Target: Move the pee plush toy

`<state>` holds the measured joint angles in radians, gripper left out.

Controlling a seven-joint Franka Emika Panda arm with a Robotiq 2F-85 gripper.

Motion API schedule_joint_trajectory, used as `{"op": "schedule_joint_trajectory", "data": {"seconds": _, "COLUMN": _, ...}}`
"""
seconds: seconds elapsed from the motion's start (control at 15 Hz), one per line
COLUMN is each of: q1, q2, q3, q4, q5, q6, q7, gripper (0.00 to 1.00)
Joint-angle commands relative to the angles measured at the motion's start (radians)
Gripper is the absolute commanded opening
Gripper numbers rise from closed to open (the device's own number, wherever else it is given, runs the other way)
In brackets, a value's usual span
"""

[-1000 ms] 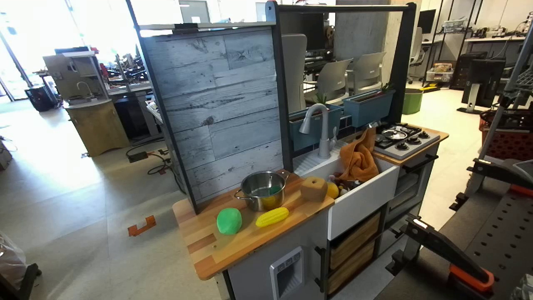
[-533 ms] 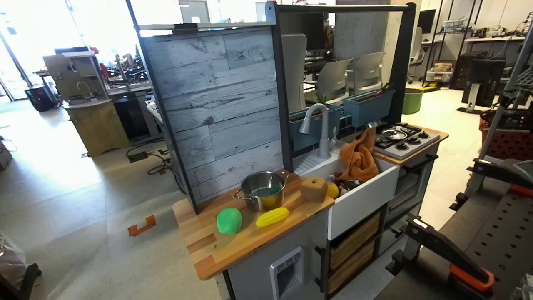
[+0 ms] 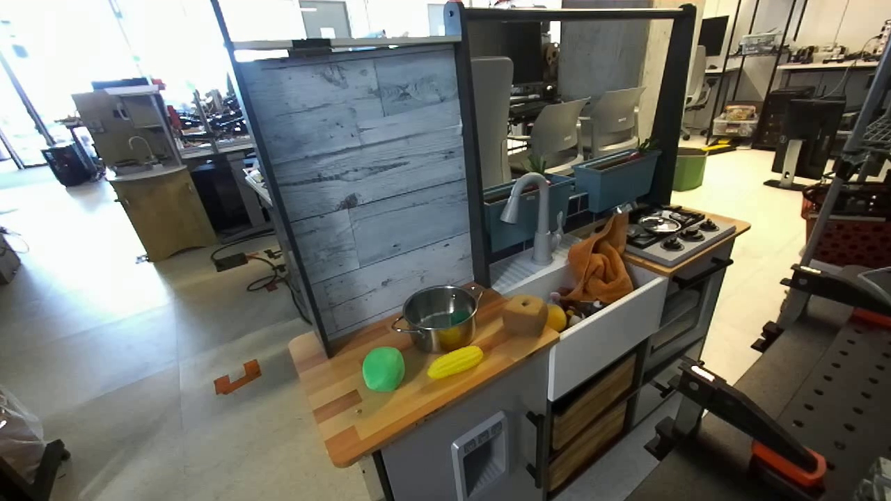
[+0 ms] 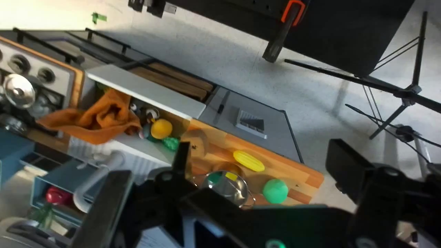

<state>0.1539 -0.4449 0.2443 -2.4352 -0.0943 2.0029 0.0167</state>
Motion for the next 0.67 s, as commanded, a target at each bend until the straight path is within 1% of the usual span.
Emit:
{"op": "schedule_joint_trajectory", "data": {"seconds": 0.0, "q1": 0.034, "q2": 0.205, "q3": 0.065, "q4": 0.067, "q5": -0.114, "q6": 0.224, "q7": 0.024, "gripper": 1.0}}
{"op": "schedule_joint_trajectory", "data": {"seconds": 0.13, "q1": 0.026, "q2": 0.304, "q3": 0.095, "q4": 0.088, "q5": -0.211, "q6": 0.369, "q7": 0.094, "gripper": 1.0}}
{"op": "schedule_joint_trajectory", "data": {"seconds": 0.2, "q1": 0.016, "q2": 0.353, "q3": 0.102, "q4": 0.1, "q5": -0.272, "q6": 0.452, "q7": 0.152, "gripper": 1.0}}
{"op": "schedule_joint_trajectory", "data": {"seconds": 0.27, "q1": 0.016, "q2": 0.396, "q3": 0.1, "q4": 0.117, "q5": -0.321, "q6": 0.504, "q7": 0.193, "gripper": 1.0}}
{"op": "schedule_joint_trajectory", "data": {"seconds": 0.4, "q1": 0.022, "q2": 0.487, "q3": 0.075, "q4": 0.166, "q5": -0.405, "q6": 0.565, "q7": 0.247, "gripper": 1.0}}
{"op": "schedule_joint_trajectory", "data": {"seconds": 0.6, "q1": 0.041, "q2": 0.638, "q3": 0.027, "q4": 0.284, "q5": -0.294, "q6": 0.54, "q7": 0.092, "gripper": 1.0}}
